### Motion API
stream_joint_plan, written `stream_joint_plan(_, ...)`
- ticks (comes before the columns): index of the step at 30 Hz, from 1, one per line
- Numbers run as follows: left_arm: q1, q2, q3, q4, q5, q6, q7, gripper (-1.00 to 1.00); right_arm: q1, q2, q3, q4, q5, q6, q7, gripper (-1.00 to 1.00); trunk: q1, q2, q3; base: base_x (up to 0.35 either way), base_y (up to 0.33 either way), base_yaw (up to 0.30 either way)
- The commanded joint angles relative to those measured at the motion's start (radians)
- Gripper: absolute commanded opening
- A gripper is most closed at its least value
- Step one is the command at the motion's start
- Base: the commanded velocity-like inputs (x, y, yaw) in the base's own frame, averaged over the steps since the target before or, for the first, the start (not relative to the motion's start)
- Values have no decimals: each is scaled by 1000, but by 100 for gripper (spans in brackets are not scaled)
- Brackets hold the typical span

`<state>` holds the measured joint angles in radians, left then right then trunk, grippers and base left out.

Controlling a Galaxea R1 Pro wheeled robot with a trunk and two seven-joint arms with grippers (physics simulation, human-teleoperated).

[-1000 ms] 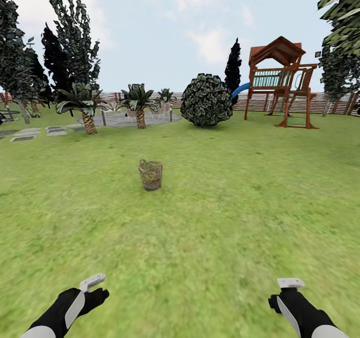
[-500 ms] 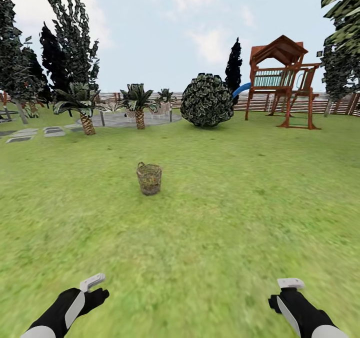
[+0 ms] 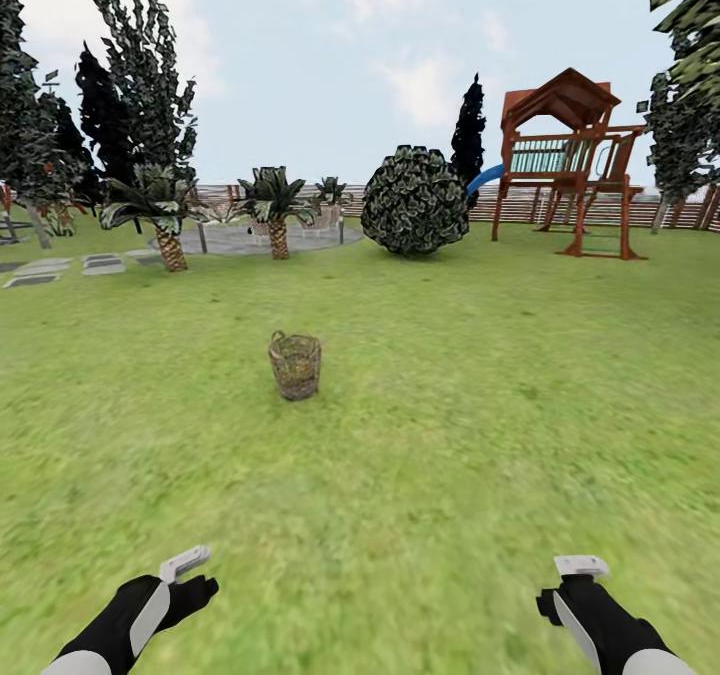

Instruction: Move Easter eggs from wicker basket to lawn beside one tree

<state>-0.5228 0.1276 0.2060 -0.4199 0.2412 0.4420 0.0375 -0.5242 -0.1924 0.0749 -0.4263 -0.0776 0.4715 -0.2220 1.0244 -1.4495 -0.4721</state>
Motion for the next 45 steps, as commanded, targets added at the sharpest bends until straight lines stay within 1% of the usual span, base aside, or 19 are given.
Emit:
stream_joint_plan(1, 0, 0, 2, -1, 10, 7, 4, 100, 0, -1, 8, -2, -8, 6, -7, 100, 1, -1, -1, 328, 0, 0)
stream_joint_plan(20, 0, 1, 2, -2, 10, 6, 4, 100, 0, -1, 8, -2, -8, 6, -7, 100, 1, -1, -1, 328, 2, 0)
stream_joint_plan(34, 0, 0, 3, -2, 10, 6, 4, 100, 0, 0, 9, -2, -7, 7, -7, 100, 1, -1, -1, 328, 82, 0)
stream_joint_plan(45, 0, 0, 3, -1, 10, 6, 4, 100, 0, -1, 8, -2, -7, 7, -8, 100, 1, -1, -1, 328, 92, 157)
